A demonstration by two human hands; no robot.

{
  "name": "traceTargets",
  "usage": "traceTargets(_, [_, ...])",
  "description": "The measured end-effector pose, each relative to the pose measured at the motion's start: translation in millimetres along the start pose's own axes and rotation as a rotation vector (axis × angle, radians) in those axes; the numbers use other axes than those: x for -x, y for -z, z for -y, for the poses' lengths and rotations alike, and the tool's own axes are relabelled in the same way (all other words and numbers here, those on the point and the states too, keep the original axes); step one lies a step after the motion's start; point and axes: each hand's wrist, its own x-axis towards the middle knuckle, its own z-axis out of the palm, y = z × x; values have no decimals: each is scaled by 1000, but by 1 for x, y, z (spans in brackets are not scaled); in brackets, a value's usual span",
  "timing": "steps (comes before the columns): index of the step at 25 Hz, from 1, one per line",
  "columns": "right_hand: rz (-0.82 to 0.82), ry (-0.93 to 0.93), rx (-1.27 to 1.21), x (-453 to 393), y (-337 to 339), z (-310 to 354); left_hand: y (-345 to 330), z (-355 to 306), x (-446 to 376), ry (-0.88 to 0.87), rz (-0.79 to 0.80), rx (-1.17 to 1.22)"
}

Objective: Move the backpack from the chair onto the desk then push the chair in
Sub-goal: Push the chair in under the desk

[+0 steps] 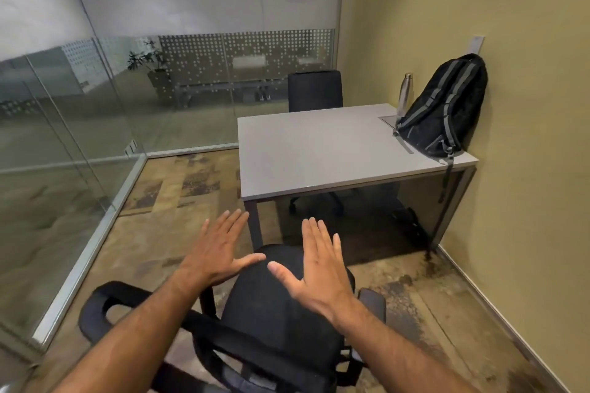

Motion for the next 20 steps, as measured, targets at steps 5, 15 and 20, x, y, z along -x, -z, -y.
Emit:
traceTargets(5, [182,0,-24,29,-21,82,8,62,47,-25,90,72])
traceTargets(15, [577,-189,201,78,-34,123,13,114,115,-106,241,132])
traceTargets(20, [567,-236,180,92,-33,120,11,113,137,-130,191,73])
